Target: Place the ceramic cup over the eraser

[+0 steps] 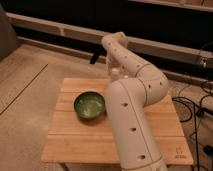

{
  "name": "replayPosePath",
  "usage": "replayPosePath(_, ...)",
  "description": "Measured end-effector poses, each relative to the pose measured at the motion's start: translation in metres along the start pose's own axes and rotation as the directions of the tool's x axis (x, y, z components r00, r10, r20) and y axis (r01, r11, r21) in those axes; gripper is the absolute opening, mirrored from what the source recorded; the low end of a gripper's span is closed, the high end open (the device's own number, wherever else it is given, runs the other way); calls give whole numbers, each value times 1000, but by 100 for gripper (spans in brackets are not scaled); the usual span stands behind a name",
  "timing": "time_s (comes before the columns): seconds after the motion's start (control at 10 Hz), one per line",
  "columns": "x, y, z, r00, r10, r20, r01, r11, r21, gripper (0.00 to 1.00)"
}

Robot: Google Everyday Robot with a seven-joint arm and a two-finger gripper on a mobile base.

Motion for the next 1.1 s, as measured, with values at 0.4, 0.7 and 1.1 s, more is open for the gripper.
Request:
replayPosePath(0.4,0,0,0,1000,0,0,0,1000,0,44)
replayPosePath(0.7,0,0,1,1000,0,-1,0,1000,0,44)
replayPosePath(1.1,0,0,1,1000,0,-1,0,1000,0,42)
